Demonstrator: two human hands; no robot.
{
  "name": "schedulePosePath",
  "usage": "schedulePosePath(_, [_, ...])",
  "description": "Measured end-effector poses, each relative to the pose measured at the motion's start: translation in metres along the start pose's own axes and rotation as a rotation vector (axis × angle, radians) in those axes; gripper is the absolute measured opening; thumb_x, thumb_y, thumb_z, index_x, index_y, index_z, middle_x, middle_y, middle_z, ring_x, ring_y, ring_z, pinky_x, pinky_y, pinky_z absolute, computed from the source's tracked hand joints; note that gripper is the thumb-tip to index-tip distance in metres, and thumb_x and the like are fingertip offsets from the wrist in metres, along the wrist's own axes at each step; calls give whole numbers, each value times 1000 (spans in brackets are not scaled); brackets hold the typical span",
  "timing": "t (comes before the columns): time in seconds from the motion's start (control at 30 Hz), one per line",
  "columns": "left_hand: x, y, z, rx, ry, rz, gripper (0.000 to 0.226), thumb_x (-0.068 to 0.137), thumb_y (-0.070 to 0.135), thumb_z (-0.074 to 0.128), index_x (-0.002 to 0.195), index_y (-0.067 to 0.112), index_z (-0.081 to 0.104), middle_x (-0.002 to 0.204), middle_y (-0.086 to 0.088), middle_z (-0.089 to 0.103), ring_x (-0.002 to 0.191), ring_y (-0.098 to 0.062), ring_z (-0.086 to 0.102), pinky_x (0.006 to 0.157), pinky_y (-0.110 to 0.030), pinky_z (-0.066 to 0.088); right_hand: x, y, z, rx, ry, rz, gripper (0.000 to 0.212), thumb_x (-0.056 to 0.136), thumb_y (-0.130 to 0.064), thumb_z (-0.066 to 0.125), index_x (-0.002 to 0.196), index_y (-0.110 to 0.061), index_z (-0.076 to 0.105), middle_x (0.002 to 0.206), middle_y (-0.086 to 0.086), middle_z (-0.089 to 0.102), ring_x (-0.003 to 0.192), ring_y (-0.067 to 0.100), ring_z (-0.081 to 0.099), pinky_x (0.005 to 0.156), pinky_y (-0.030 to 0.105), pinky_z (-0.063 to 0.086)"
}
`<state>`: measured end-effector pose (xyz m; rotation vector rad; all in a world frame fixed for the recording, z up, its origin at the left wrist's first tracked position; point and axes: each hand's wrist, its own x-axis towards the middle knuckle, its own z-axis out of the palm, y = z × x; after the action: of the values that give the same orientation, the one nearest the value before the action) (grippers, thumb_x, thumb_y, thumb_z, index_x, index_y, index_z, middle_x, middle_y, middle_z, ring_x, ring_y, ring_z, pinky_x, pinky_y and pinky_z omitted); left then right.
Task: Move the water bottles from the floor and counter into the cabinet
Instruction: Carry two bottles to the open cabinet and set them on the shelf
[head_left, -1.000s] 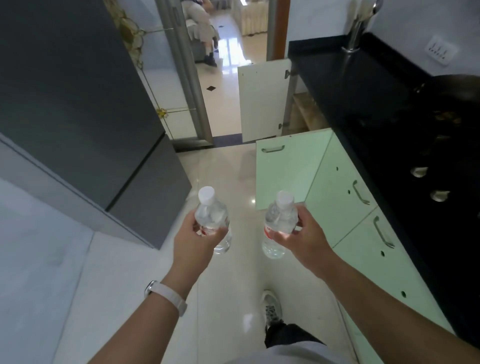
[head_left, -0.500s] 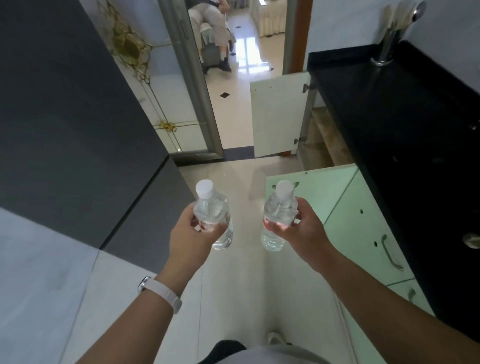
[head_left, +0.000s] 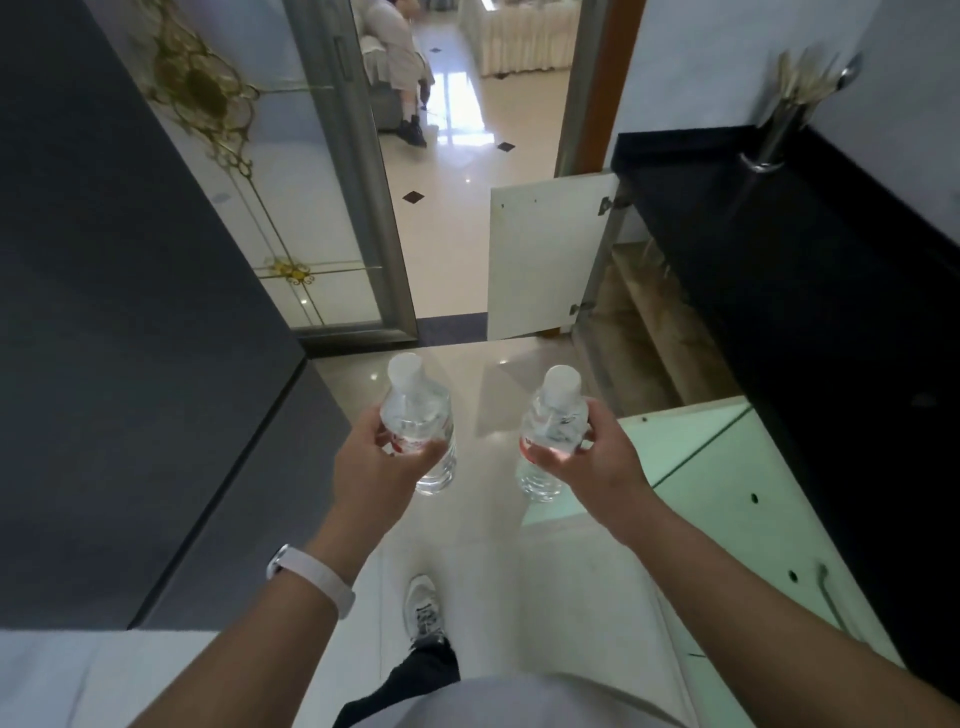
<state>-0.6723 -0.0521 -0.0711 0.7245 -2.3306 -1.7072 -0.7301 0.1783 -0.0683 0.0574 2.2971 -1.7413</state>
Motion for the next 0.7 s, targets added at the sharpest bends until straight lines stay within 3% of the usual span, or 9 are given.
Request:
schedulePosePath(0.17, [90, 14, -24, -35, -95, 42, 57, 68, 26, 91, 120, 22, 66, 105, 7, 72, 98, -14, 68, 77, -21, 50, 53, -39, 34, 3, 53, 24, 51, 70, -25, 89, 108, -35, 56, 105, -12, 67, 96, 7, 66, 80, 24, 53])
schedulePosePath(0.3, [153, 21, -32, -30, -134, 73, 69, 57, 44, 86, 122, 30, 65, 109, 11, 71, 103, -14, 67, 91, -39, 56, 88, -60, 56, 27, 115, 23, 51, 74, -21, 86, 113, -31, 54, 106, -13, 65, 93, 5, 66, 78, 22, 52])
schedulePosePath(0.37, [177, 26, -33, -24, -162, 90, 66, 62, 39, 88, 123, 32, 64, 111, 12, 70, 105, -14, 66, 92, -41, 55, 104, -67, 63, 25, 142, 23, 54, 75, -22, 86, 117, -29, 54, 107, -13, 65, 94, 7, 65, 77, 21, 52])
schedulePosePath(0.43, [199, 31, -31, -15, -192, 110, 60, 70, 29, 90, 124, 31, 63, 111, 11, 70, 106, -13, 65, 91, -38, 55, 118, -73, 66, 38, 164, 27, 54, 75, -22, 85, 119, -30, 54, 107, -14, 64, 95, 7, 64, 76, 19, 50])
schedulePosePath(0.57, [242, 40, -12, 11, -256, 137, 51, 77, 18, 86, 114, 41, 59, 104, 20, 66, 98, -1, 62, 77, -19, 46, 155, -70, 65, 77, 205, 38, 54, 75, -20, 85, 120, -27, 55, 108, -12, 65, 95, 6, 65, 79, 22, 52])
schedulePosePath(0.7, [290, 46, 15, 43, -325, 128, 50, 76, 19, 86, 112, 44, 62, 101, 23, 71, 95, 6, 65, 84, -29, 55, 204, -57, 58, 127, 254, 62, 48, 74, -17, 86, 110, -29, 57, 102, -9, 68, 88, 4, 67, 73, 23, 51])
